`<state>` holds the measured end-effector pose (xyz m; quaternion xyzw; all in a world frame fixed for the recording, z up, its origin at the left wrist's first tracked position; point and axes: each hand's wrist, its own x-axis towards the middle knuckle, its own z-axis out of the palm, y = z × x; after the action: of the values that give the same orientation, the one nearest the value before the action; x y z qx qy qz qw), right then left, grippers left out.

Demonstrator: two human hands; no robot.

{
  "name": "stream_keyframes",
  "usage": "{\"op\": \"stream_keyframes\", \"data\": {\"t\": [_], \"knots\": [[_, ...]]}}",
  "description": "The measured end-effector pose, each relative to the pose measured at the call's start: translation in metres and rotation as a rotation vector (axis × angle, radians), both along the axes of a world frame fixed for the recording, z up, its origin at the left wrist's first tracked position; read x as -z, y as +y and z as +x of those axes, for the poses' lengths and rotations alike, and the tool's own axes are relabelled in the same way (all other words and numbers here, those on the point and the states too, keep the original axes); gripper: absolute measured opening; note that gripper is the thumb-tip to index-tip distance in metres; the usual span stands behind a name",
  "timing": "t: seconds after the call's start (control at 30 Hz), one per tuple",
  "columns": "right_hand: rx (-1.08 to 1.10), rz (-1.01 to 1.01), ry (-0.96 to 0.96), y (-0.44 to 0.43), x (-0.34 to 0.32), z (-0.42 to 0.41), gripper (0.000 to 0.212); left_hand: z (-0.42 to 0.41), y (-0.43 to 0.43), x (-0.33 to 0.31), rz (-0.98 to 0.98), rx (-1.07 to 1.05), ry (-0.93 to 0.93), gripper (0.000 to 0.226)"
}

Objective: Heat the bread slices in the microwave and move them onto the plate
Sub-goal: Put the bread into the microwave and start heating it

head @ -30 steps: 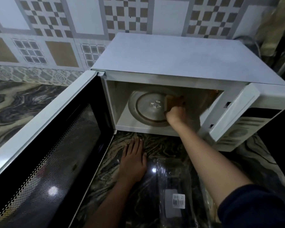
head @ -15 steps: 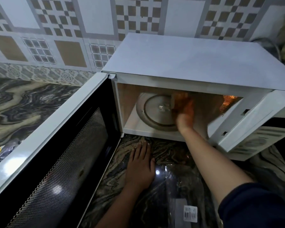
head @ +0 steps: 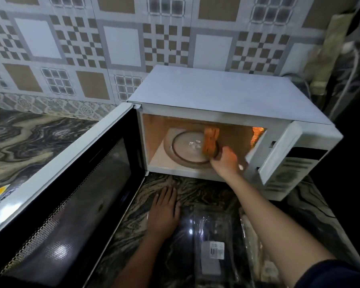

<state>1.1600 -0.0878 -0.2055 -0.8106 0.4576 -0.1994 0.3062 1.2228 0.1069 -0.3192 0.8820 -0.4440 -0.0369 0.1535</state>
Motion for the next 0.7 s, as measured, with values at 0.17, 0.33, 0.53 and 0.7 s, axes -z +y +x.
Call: {"op": "stream_keyframes", "data": {"t": [0.17,0.33,0.53,0.7], "knots": [[-0.084,-0.092,-0.031,0.026,-0.014,-0.071,0.042,-0.033,0.042,0.004,0.047,-0.035,0.009,0.081],[-0.117,-0.124,-0.117,0.068,-0.006,-0.154,0.028,-0.085,0.084,0.002,0.024,-0.114,-0.039,0.074],[-0.129,-0.267,-0.155,0.12,0.022,-0.25,0.013,-0.153,0.117,-0.001,0.059,-0.15,0.002,0.074],[-0.213,-0.215,0.059,0.137,0.053,-0.286,0.019,-0.199,0.132,-0.001,-0.08,-0.215,0.096,0.065]]}}
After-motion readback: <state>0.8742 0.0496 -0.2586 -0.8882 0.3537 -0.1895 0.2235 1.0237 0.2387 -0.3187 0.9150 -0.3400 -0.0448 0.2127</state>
